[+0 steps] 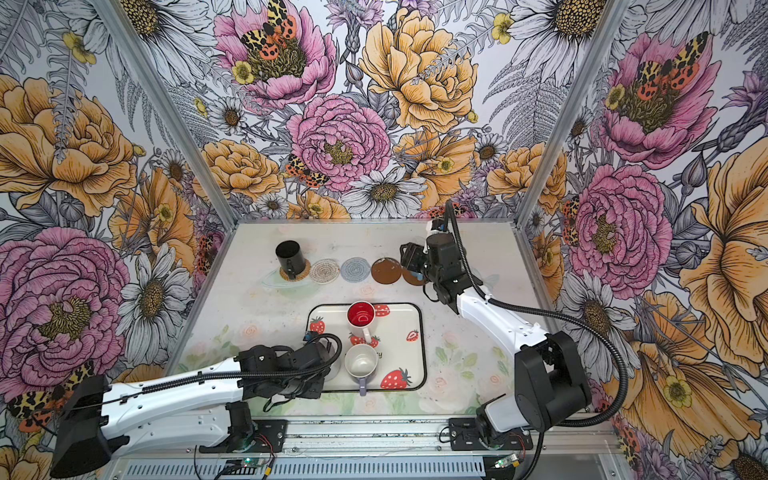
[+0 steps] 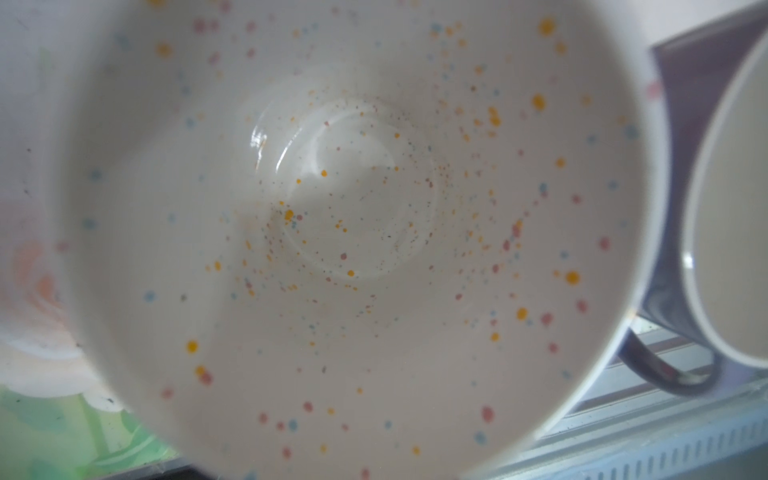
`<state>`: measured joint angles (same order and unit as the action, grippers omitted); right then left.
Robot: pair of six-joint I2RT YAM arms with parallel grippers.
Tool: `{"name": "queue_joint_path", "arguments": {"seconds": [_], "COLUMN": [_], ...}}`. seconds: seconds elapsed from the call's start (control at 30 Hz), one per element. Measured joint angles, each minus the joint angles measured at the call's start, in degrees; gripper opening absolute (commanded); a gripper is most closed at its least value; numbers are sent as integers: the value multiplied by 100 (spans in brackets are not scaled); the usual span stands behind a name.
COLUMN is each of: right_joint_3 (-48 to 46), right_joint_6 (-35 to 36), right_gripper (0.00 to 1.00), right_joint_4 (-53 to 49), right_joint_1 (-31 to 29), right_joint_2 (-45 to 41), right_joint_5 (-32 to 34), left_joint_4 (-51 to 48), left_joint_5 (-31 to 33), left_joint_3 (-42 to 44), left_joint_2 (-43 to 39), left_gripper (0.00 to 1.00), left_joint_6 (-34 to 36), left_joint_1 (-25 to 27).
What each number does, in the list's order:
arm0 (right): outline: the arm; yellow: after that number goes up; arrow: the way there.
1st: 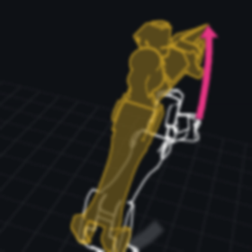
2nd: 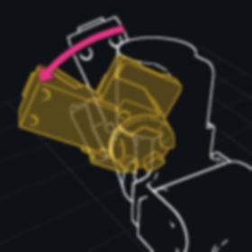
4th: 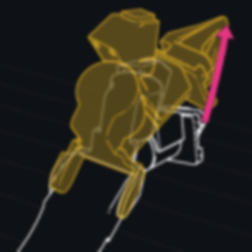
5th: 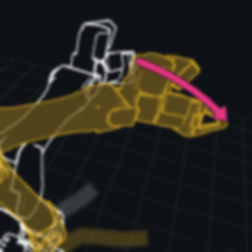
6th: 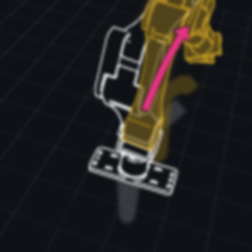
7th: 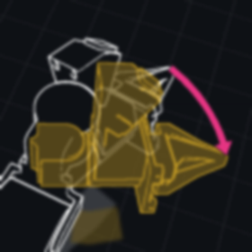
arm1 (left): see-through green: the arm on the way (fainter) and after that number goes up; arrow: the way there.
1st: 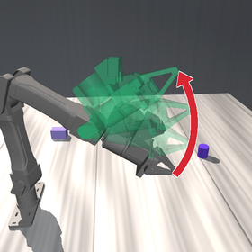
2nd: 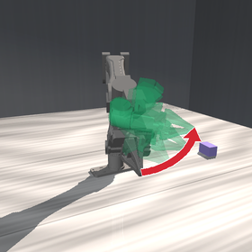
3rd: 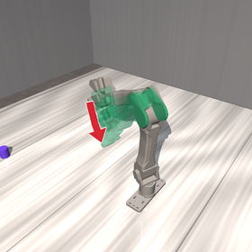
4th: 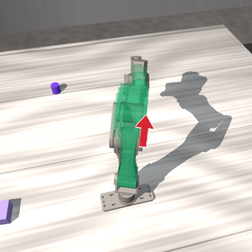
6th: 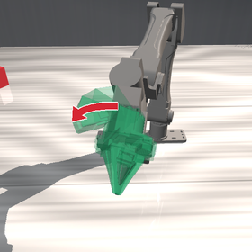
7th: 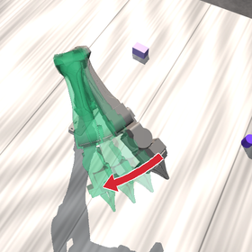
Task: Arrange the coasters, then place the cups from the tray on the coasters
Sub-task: 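Close the left gripper on the speckled white mug and lift it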
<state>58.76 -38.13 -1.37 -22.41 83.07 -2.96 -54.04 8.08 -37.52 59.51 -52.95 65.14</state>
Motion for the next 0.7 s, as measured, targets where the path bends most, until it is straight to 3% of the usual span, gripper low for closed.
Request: {"name": "queue_joint_path", "arguments": {"seconds": [0.7], "right_joint_3": [0], "right_joint_6": [0], "right_gripper": [66], "right_joint_4": [0], "right_joint_1": [37], "right_joint_2": [33], "right_joint_5": [-37], "left_joint_4": [-271], "left_joint_5": [59], "left_joint_3": [-332], "left_joint_2": [177], "left_gripper": [0], "left_joint_6": [260], "left_joint_1": [0]}}
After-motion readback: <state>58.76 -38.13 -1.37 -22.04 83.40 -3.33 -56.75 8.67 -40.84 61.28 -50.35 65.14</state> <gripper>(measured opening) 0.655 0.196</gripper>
